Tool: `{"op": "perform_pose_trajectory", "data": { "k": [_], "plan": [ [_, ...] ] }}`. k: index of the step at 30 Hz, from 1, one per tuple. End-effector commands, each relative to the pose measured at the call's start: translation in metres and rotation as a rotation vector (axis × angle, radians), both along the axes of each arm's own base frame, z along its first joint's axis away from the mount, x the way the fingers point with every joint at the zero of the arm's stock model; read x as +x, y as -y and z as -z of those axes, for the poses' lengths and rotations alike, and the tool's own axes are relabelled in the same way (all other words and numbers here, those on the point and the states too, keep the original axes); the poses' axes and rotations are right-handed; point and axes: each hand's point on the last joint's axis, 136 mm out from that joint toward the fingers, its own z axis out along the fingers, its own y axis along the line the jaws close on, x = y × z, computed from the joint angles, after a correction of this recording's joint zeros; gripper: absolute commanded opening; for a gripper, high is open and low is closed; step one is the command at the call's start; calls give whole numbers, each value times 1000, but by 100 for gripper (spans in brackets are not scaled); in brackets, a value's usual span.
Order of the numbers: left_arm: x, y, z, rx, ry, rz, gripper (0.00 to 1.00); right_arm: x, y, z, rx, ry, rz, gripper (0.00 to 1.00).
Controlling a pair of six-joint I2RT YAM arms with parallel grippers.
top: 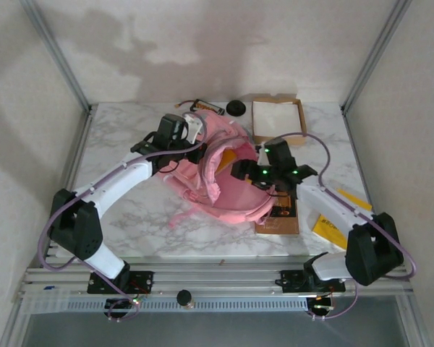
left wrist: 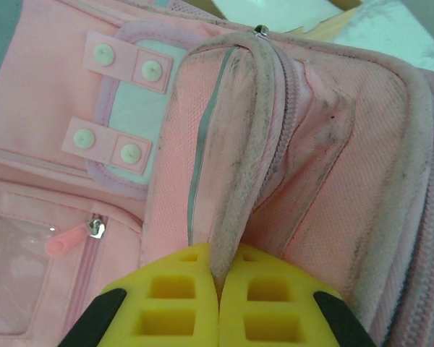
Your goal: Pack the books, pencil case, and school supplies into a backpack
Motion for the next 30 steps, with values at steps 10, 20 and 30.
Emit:
{"op": "perform_pose_trajectory", "data": {
  "k": [10, 20, 30],
  "plan": [
    [-4, -104, 40, 357, -75, -276, 0, 33, 66, -18, -86, 21, 182, 78],
    [-25, -105, 38, 249, -126, -286, 17, 16, 169, 41, -263, -138, 403, 88],
    [-68, 48, -7, -301, -172, -210, 64, -15, 212, 106, -357, -306, 510, 95]
  ]
}}
